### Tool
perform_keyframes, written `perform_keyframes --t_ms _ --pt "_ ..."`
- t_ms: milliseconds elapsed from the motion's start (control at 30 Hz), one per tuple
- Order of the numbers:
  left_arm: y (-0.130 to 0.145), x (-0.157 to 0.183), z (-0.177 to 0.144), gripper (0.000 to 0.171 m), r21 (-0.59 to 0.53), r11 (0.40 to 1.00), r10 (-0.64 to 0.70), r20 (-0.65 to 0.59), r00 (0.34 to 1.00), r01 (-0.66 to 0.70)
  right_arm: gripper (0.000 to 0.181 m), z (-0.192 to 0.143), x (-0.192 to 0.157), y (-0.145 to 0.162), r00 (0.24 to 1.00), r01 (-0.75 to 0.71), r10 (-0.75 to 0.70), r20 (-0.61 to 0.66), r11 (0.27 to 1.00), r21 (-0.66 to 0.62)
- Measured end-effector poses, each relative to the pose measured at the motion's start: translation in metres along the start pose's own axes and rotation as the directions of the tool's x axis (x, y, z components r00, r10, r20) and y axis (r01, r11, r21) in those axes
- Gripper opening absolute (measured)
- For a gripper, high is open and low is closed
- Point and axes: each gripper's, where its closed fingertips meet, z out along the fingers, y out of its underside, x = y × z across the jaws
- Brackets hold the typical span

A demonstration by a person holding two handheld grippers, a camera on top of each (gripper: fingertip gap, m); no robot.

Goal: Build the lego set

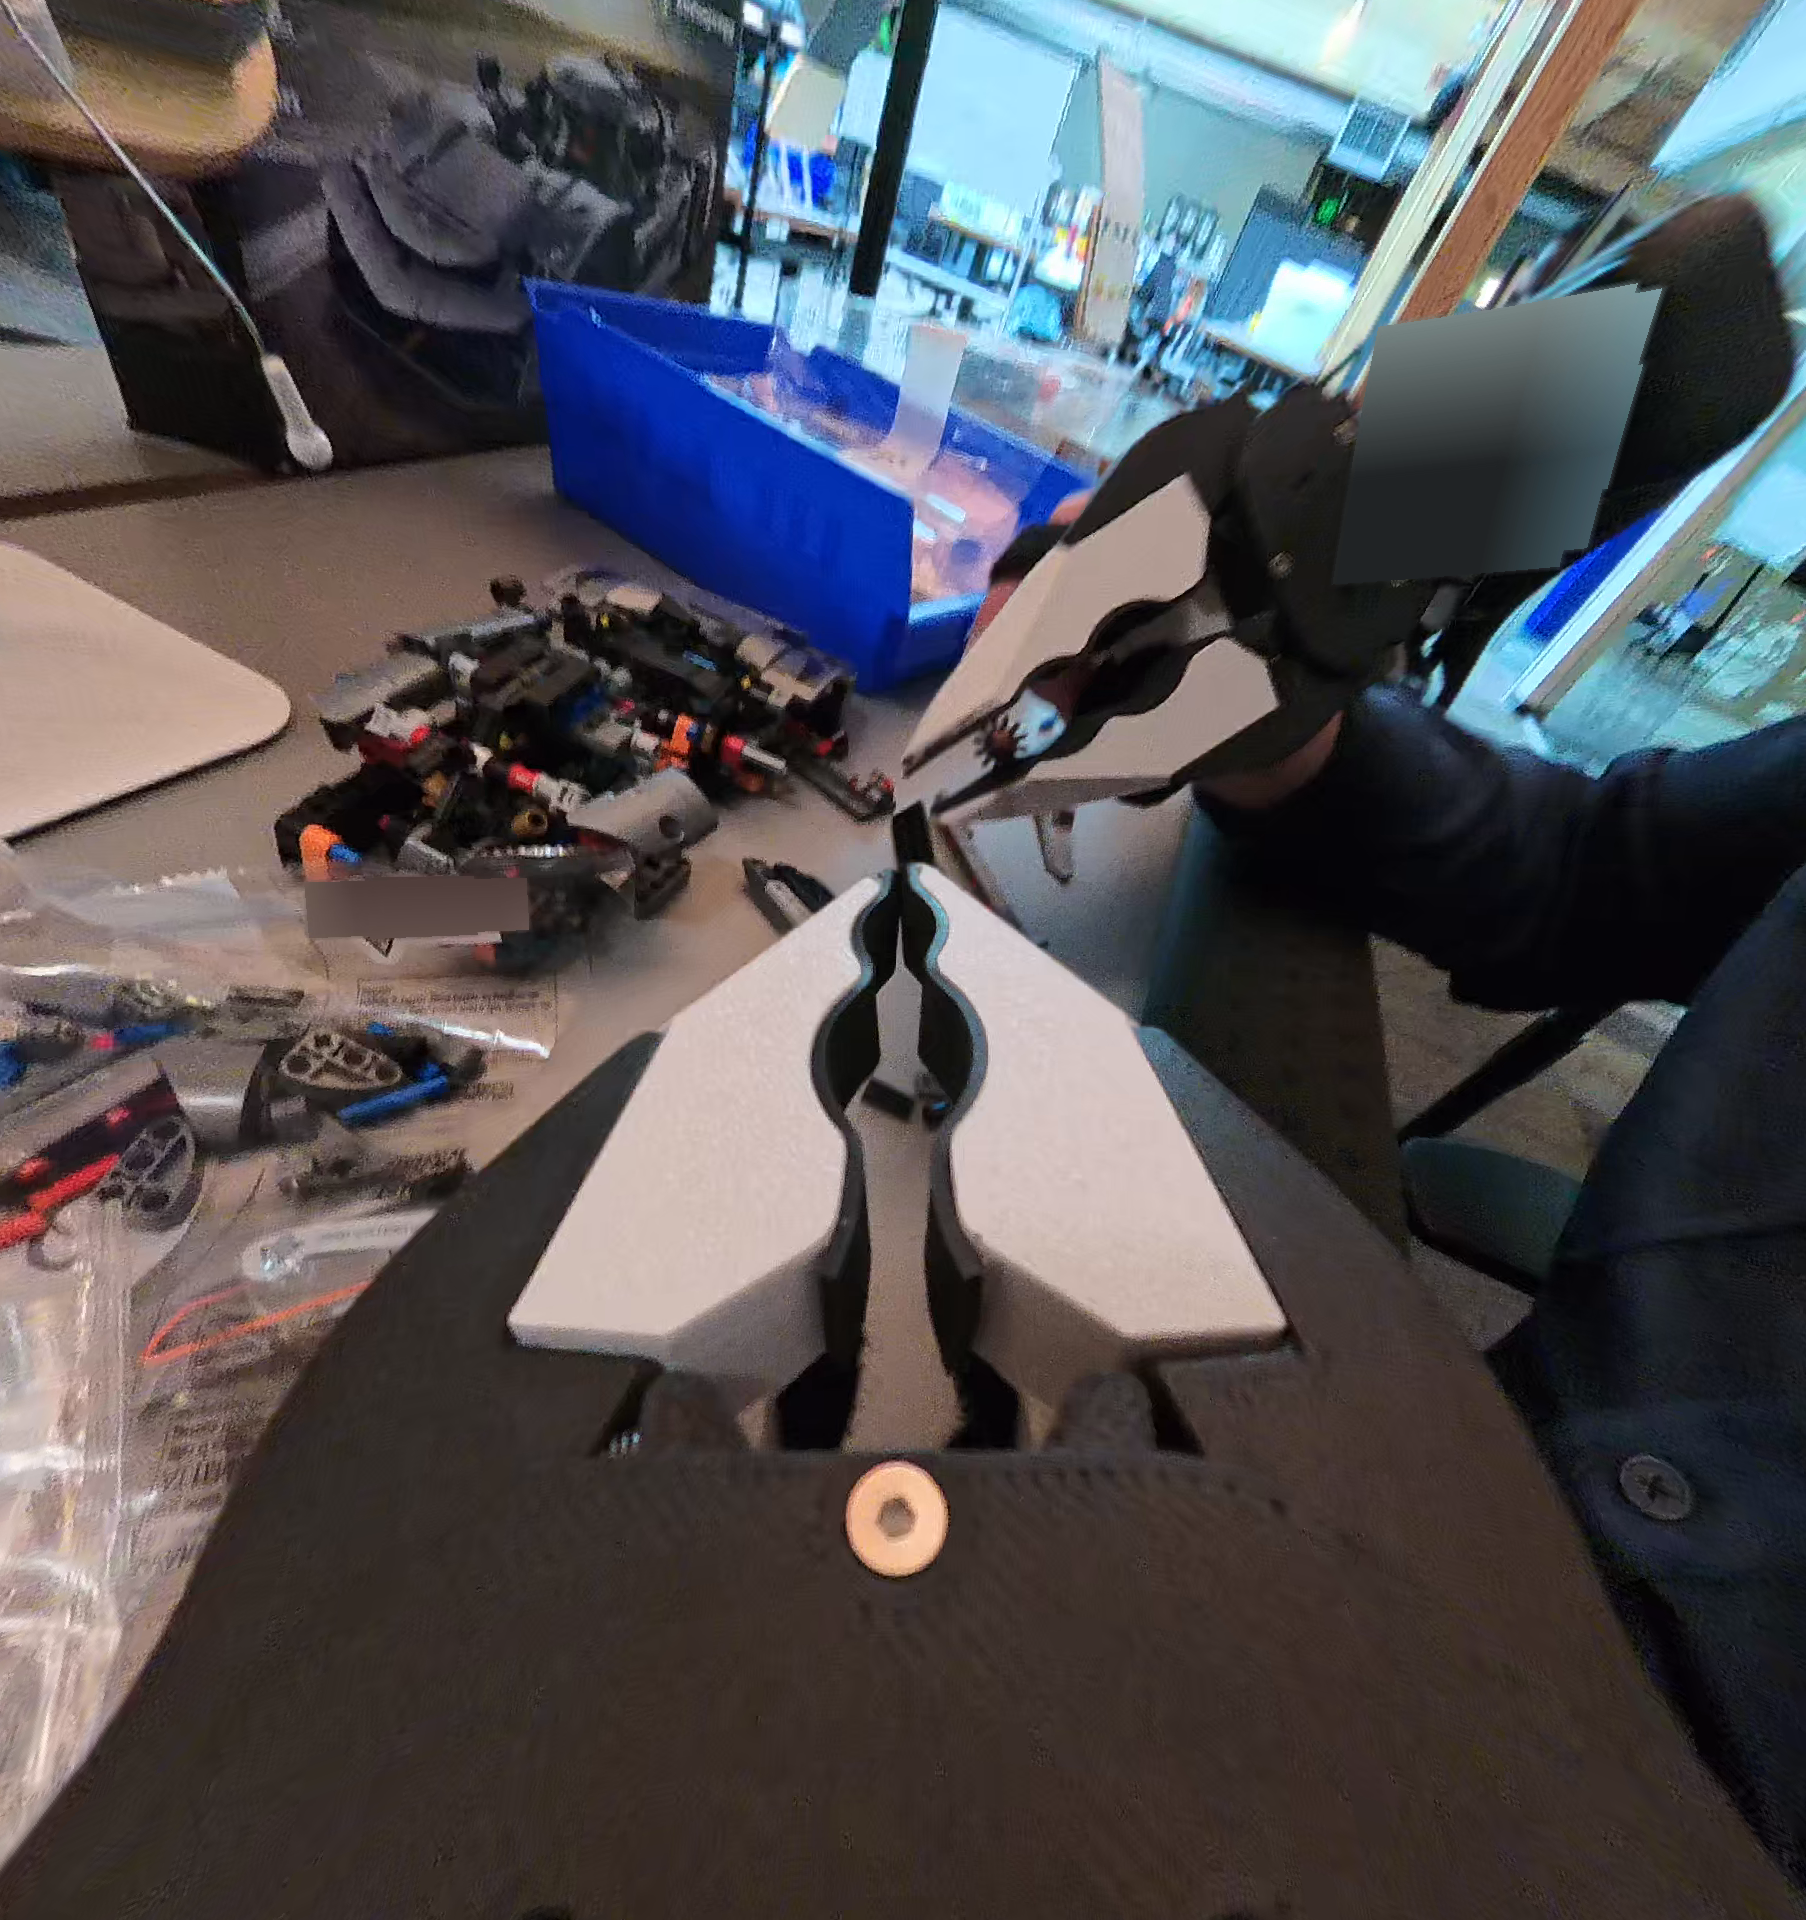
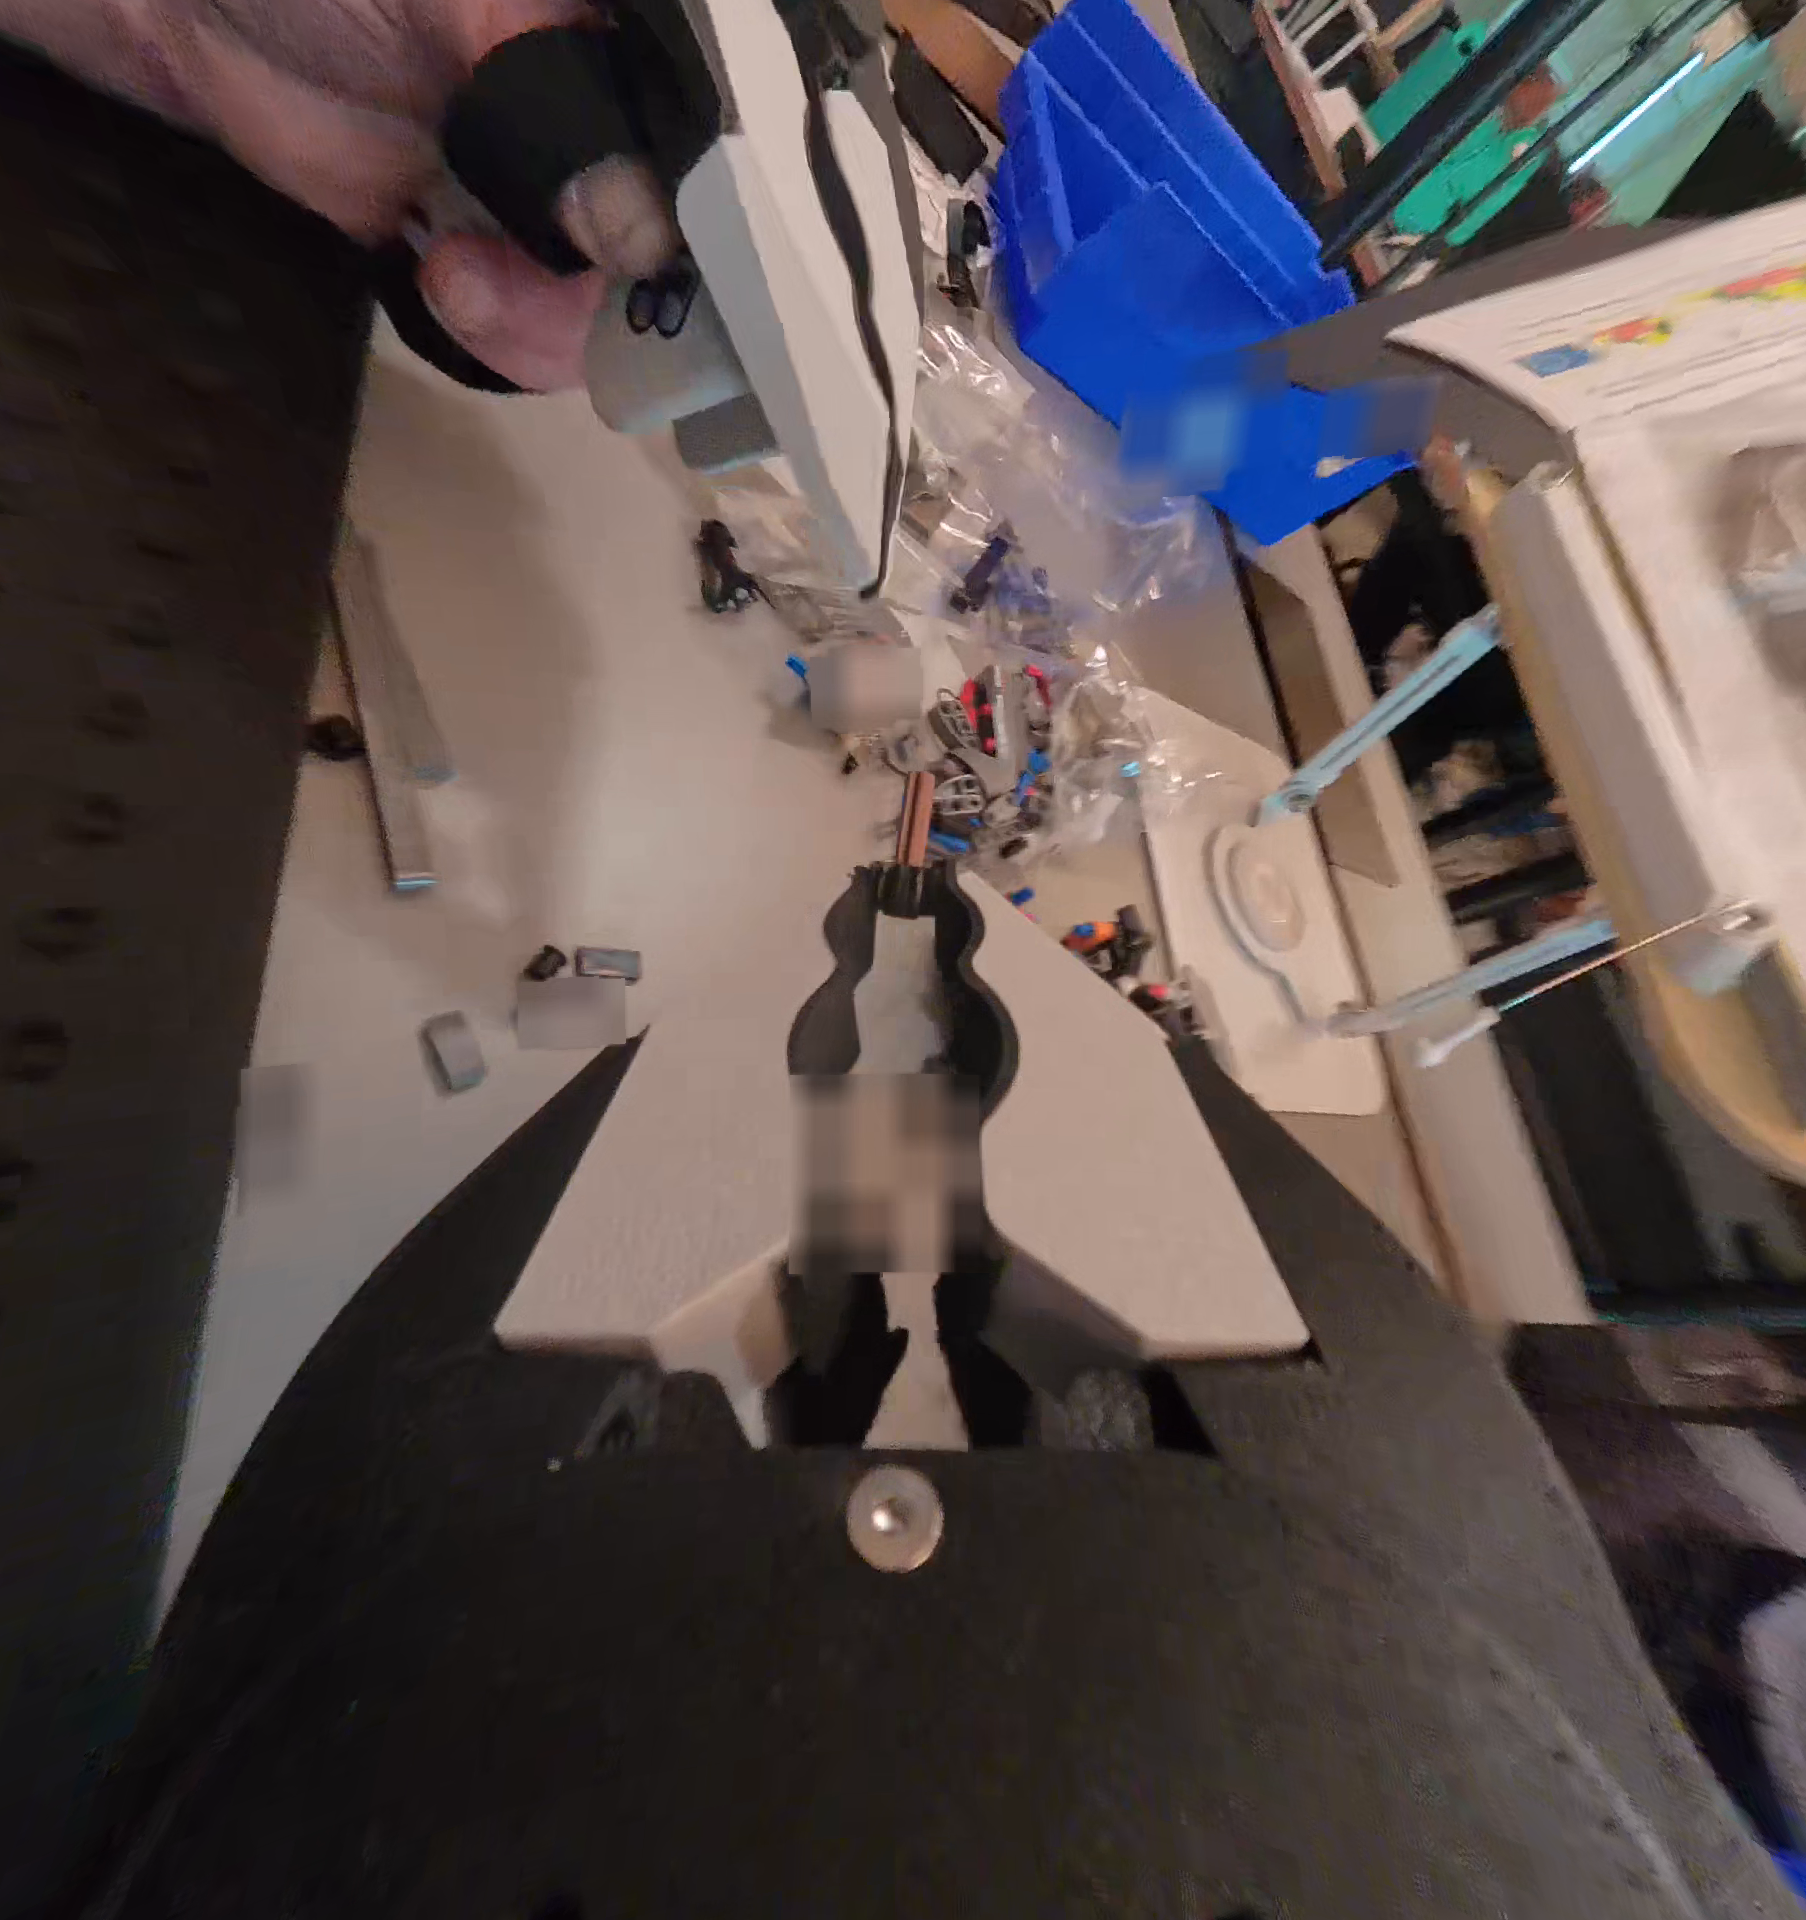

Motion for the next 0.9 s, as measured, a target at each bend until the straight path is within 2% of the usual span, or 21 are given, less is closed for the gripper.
perform_keyframes --t_ms 67,100,200,300,367,500,733,900 --pt "-0.003 0.002 0.007 0.001 0.024 1.0 -0.017 -0.021 1.0 0.018 0.01 -0.002 0.004 -0.003 0.996 -0.081 0.08 0.024 0.996 0.025" --pt "0.001 0.006 0.015 0.011 -0.001 1.0 -0.021 -0.032 0.999 0.021 0.01 -0.001 0.001 -0.008 0.997 -0.075 0.074 0.036 0.997 0.034" --pt "0.005 0.018 0.035 0.015 -0.042 0.998 0.042 -0.033 0.999 -0.044 0.011 0.011 -0.014 -0.004 0.998 0.045 -0.044 0.033 0.998 -0.038" --pt "0.001 0.024 0.038 0.018 -0.013 1.0 0.007 -0.075 0.997 -0.008 0.011 0.013 -0.019 -0.004 0.997 0.073 -0.072 0.034 0.996 -0.05" --pt "0.005 0.024 0.04 0.002 -0.037 0.999 0.005 -0.066 0.998 -0.007 0.011 0.011 -0.017 -0.005 0.996 0.087 -0.086 0.017 0.995 -0.053" --pt "0.003 0.026 0.042 0.002 -0.026 0.999 0.018 -0.059 0.998 -0.02 0.011 0.009 -0.016 -0.006 0.998 0.064 -0.064 0.014 0.997 -0.041" --pt "0.007 0.026 0.042 0.01 -0.05 0.998 0.042 -0.053 0.998 -0.045 0.011 0.01 -0.017 -0.006 0.997 0.082 -0.082 0.002 0.996 -0.045" --pt "0.006 0.025 0.041 0.002 -0.051 0.997 0.061 -0.036 0.997 -0.063 0.011 0.01 -0.017 -0.008 0.998 0.06 -0.059 0.004 0.998 -0.034"
